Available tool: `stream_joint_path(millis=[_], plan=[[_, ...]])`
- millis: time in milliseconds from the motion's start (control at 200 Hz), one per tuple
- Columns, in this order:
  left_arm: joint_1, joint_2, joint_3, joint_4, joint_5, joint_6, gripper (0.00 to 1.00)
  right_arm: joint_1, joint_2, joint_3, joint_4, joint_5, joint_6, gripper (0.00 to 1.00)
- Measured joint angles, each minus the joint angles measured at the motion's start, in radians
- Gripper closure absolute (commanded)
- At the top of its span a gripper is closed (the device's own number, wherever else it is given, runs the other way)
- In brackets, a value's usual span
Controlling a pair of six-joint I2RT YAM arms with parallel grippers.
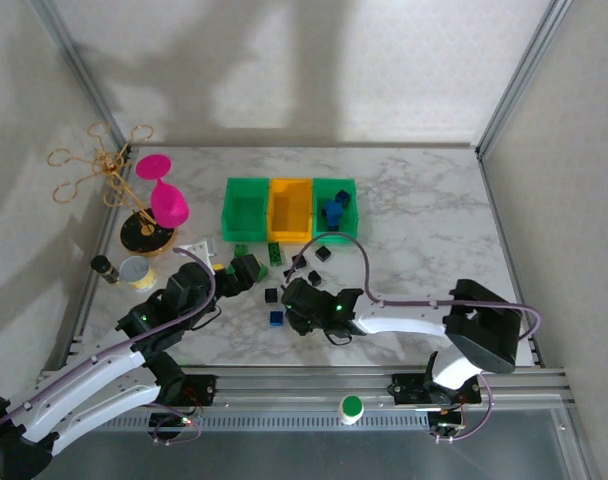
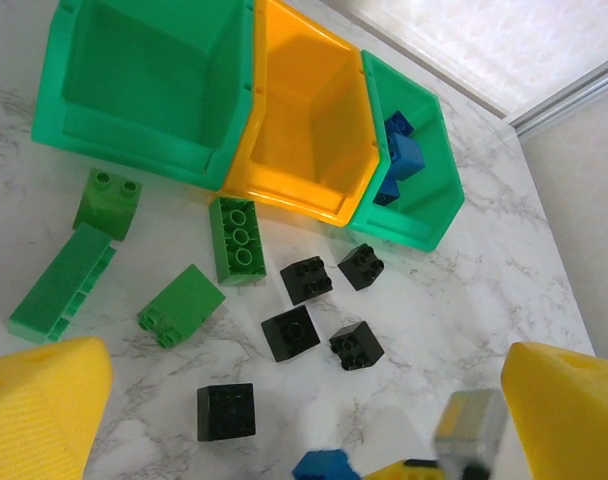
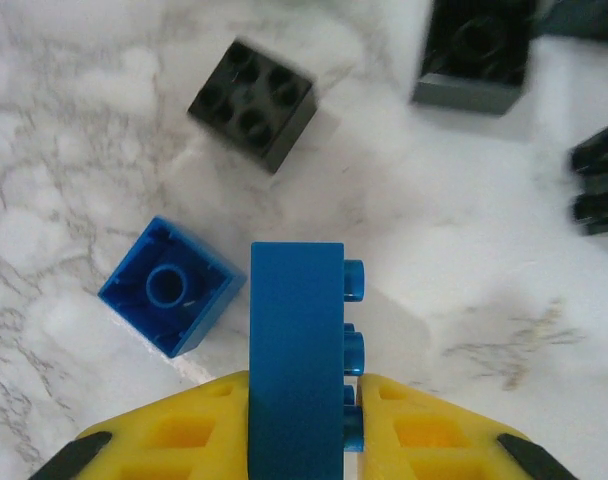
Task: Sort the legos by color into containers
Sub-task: Pick up the lego from the bottom-center of the table, then place the lego in the container.
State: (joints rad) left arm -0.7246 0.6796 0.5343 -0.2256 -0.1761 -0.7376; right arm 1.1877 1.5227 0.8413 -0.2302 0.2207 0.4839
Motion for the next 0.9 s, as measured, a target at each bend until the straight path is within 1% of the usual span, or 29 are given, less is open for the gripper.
stream_joint_path(millis=[205,441,631,896], plan=[[0.000,0.071,0.000,0.045,0.004,0.001,0.01,-0.152,-0.128,0.016,-0.066,0.016,0.011,0.72],[0.000,0.152,0.031,0.114,0.008,0.013,0.00,-0.343,-0.130,0.119,-0.148,0.023,0.006,0.71],[0.002,0.221,0.069,0.179,0.016,0.029,0.00,-0.451,-0.023,0.267,-0.164,0.023,-0.016,0.71],[0.005,0.325,0.116,0.237,0.023,0.042,0.01,-0.533,0.171,0.418,-0.156,0.051,-0.053,0.70]])
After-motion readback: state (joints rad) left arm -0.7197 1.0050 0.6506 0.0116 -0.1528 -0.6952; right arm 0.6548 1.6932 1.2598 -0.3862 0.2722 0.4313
